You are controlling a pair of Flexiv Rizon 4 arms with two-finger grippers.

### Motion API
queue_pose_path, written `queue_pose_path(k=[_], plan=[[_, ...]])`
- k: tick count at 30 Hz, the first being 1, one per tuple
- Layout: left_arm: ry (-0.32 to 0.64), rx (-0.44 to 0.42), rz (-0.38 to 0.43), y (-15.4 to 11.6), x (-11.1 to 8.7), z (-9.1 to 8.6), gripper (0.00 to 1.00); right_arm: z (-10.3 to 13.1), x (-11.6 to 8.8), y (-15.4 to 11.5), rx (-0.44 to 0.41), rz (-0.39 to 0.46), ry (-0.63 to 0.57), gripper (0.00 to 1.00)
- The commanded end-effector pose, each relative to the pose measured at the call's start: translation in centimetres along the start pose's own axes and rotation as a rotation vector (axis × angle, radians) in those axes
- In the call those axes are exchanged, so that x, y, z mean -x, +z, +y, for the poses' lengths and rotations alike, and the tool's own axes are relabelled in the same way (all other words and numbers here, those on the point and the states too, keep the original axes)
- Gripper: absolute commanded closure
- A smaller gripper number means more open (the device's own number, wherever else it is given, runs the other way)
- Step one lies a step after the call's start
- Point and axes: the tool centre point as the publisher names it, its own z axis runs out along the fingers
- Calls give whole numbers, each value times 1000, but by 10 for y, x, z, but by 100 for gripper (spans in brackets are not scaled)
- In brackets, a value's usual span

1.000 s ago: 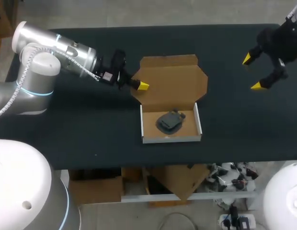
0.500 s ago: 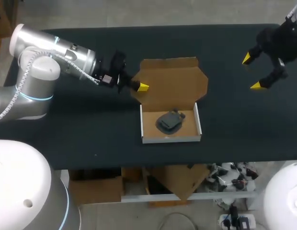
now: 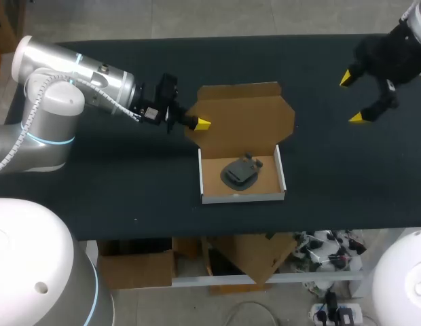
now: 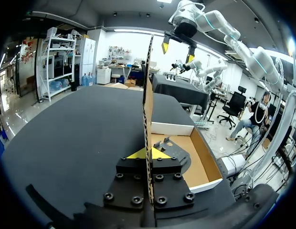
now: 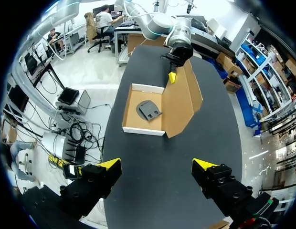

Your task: Assemble the packaging by folding the flat box into shape, placing the metal phone stand inside, and closing the box properly

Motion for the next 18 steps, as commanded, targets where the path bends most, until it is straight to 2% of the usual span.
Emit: queue_pose_path(k=[1, 18], plan=[[1, -1, 0, 0, 1, 1, 100, 3, -6, -1, -14, -19, 1, 0], [1, -1, 0, 0, 1, 1, 100, 5, -5, -1, -22, -23, 18, 0]])
